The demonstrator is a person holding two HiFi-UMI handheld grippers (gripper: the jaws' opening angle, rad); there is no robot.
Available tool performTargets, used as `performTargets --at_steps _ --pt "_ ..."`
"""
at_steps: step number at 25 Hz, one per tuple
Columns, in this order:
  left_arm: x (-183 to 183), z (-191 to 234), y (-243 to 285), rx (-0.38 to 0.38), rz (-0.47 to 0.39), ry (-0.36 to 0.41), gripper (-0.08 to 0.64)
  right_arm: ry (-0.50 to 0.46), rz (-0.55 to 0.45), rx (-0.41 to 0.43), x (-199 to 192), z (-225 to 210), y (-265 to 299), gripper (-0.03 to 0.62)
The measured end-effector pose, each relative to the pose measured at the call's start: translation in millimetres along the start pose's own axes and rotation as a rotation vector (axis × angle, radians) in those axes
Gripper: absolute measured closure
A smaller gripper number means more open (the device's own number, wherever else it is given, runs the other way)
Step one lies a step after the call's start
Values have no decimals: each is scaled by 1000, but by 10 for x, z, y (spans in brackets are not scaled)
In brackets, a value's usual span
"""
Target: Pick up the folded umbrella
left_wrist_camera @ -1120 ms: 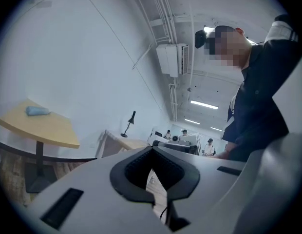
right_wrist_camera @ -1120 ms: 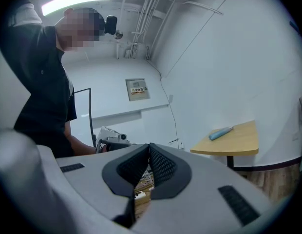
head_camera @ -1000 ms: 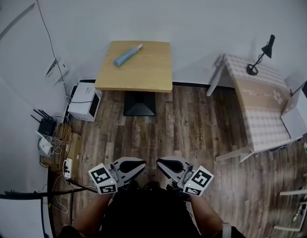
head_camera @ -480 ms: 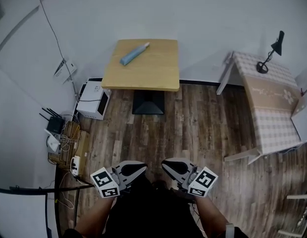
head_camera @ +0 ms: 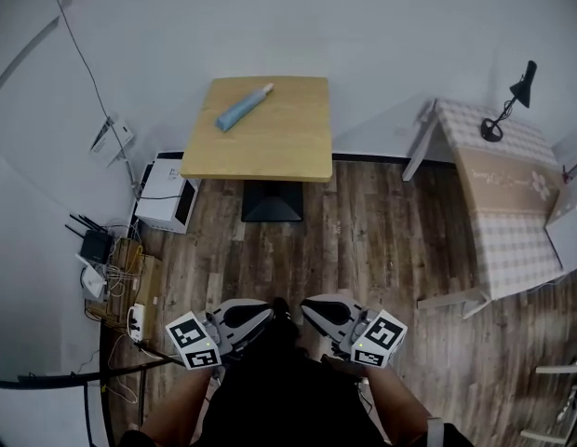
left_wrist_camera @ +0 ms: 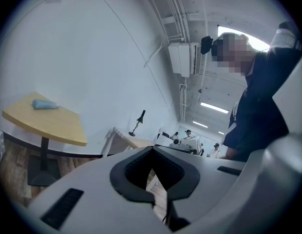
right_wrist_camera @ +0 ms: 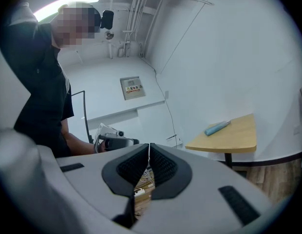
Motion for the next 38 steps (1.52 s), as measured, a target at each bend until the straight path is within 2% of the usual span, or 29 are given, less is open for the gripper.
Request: performTargets --at_steps 4,9,16,22,26,29,34,38 --pt "199 368 264 -29 -32 11 549 -69 68 -52 247 -390 38 571" --pt "553 908 541 -73 -58 1 549 -113 91 -98 646 -844 264 571" --pt "950 1589 976 -156 -27 14 549 -118 58 -186 1015 -1426 523 571" --pt "1076 2047 1287 -182 -39 19 549 -90 67 -186 1096 -1843 660 571" --pt "1039 2203 1435 -113 -36 -37 549 -46 98 -143 1041 -2222 672 571" --pt "1012 2367 1526 -43 -23 -29 549 -22 109 -85 1043 -2604 754 571" --pt "1213 2542 1922 87 -44 -11 549 -61 106 57 1277 -3343 891 571" --pt "1414 2597 2253 165 -98 -20 550 -75 88 156 1544 -3789 936 571"
Point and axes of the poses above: the fingertips, and each gripper's own axes: y forward along the fingers, z to its left, x out of its top, the point moved 10 cm from there along -y, backward along the fingers
